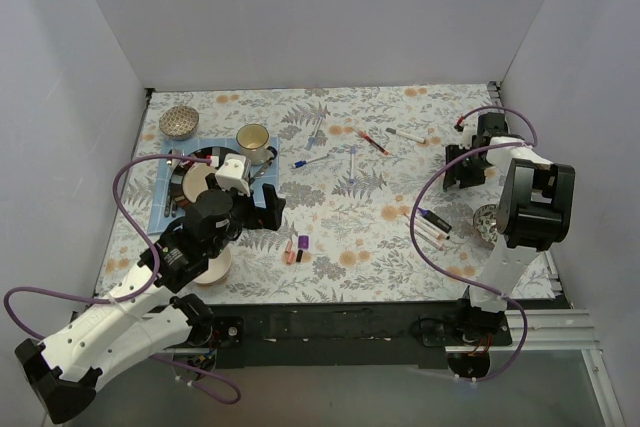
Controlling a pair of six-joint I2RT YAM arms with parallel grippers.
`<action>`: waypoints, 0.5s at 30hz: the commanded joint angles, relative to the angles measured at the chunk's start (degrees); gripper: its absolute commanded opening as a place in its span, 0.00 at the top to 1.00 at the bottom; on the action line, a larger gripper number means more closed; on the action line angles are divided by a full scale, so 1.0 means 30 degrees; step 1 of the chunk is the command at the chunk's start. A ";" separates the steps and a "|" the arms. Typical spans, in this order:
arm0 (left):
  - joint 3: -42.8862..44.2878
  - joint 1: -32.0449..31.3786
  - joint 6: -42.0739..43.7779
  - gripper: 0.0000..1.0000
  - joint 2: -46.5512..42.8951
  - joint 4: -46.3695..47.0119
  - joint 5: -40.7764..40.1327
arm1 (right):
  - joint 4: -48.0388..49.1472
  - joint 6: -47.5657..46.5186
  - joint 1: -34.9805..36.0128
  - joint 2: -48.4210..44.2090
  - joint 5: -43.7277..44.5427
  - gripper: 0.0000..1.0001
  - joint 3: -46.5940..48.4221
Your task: Open the pen caps
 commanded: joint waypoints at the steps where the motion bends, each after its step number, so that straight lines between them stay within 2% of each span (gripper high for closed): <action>1: -0.0099 0.0168 0.0185 0.02 -0.0202 0.0250 0.0125 | 0.0326 0.0134 0.0070 0.0164 0.0914 0.43 0.0115; 8: -0.0099 0.0168 0.0214 0.02 -0.0261 0.0250 0.0154 | 0.0356 -0.0363 0.0012 0.0194 0.3083 0.49 -0.0178; 15: -0.0157 0.0168 0.0214 0.02 -0.0495 0.0279 0.0242 | 0.0297 -0.0919 -0.0018 0.0341 0.4023 0.71 -0.0383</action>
